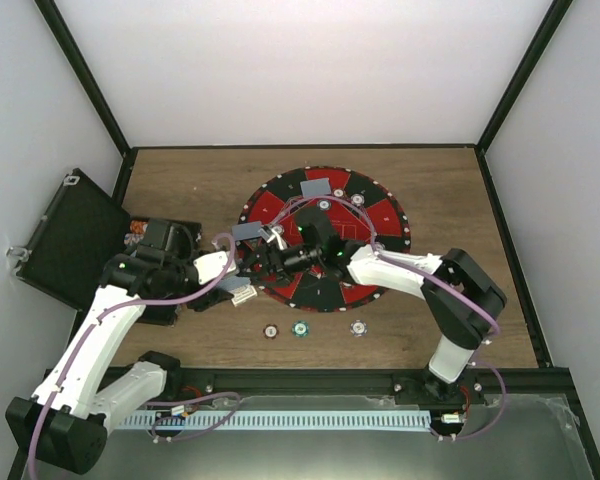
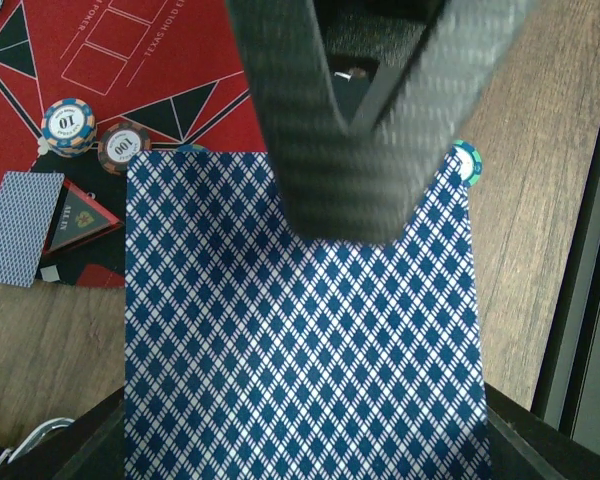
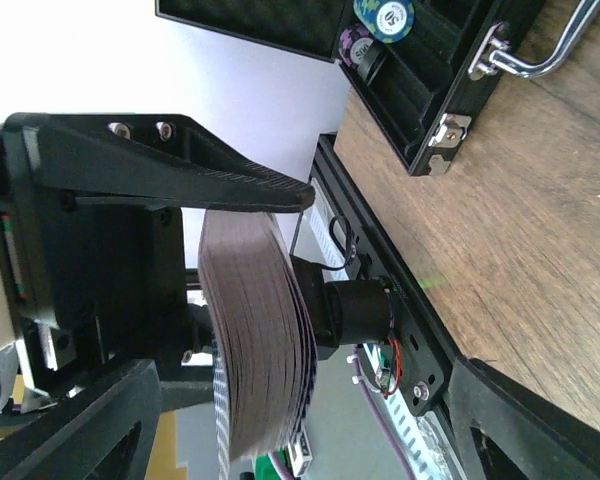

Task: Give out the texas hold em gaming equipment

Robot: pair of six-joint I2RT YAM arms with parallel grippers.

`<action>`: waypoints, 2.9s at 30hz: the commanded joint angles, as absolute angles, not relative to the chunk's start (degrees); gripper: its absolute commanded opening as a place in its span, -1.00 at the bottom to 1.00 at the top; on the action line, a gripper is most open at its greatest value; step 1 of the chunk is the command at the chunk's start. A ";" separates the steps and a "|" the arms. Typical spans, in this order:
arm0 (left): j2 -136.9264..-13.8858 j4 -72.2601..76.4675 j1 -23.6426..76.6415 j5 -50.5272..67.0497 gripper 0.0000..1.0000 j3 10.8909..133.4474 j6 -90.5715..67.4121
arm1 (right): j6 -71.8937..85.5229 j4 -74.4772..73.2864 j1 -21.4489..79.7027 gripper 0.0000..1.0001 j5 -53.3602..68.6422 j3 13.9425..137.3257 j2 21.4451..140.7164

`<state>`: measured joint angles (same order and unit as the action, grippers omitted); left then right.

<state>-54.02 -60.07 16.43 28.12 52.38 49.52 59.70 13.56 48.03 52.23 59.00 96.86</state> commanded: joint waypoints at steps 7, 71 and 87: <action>-53.25 -59.41 16.34 29.34 -0.92 52.36 50.27 | 61.07 16.69 50.53 0.55 53.79 64.53 103.14; -53.95 -59.68 16.35 27.95 -0.92 51.87 51.54 | 37.05 -11.96 9.98 -0.99 48.91 34.24 76.01; -53.79 -59.98 16.35 27.88 -0.92 51.66 52.01 | 33.07 -17.75 5.70 -0.92 39.08 34.96 78.07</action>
